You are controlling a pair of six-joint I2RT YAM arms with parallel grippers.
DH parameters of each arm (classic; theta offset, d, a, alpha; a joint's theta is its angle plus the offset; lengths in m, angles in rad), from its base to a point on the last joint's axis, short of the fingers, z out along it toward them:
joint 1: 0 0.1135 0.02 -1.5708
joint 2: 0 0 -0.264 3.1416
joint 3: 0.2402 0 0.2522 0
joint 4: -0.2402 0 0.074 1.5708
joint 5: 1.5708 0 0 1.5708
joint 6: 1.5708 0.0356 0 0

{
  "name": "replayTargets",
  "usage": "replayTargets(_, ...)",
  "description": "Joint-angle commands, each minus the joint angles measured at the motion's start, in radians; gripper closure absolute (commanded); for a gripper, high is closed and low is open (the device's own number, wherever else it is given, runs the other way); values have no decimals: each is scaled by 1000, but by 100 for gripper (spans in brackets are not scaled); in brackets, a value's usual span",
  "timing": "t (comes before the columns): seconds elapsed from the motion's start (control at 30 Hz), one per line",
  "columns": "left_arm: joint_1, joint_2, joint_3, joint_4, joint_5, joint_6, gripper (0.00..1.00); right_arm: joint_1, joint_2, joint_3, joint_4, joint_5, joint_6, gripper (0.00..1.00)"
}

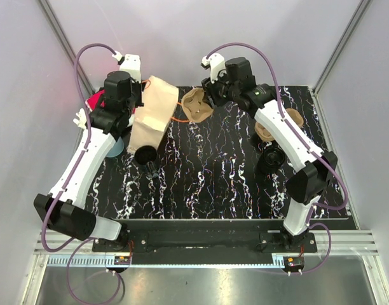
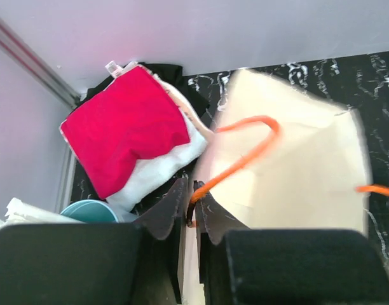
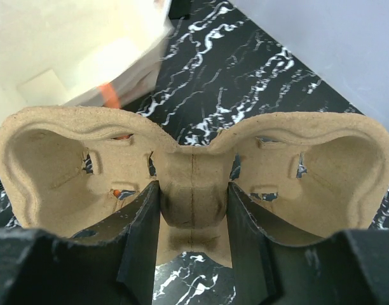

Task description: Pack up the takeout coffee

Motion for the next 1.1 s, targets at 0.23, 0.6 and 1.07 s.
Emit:
replayTargets(0.23, 6, -11, 56, 49, 137, -34, 90, 18, -47, 90, 10, -49, 16, 58)
replayTargets(0.6, 4, 101, 230, -73, 396, -106, 97, -42, -139, 156, -16, 12, 2, 58)
replayTargets(1.07, -117, 176, 359, -146, 680, -187, 100, -54, -269, 132, -95, -135, -4, 57)
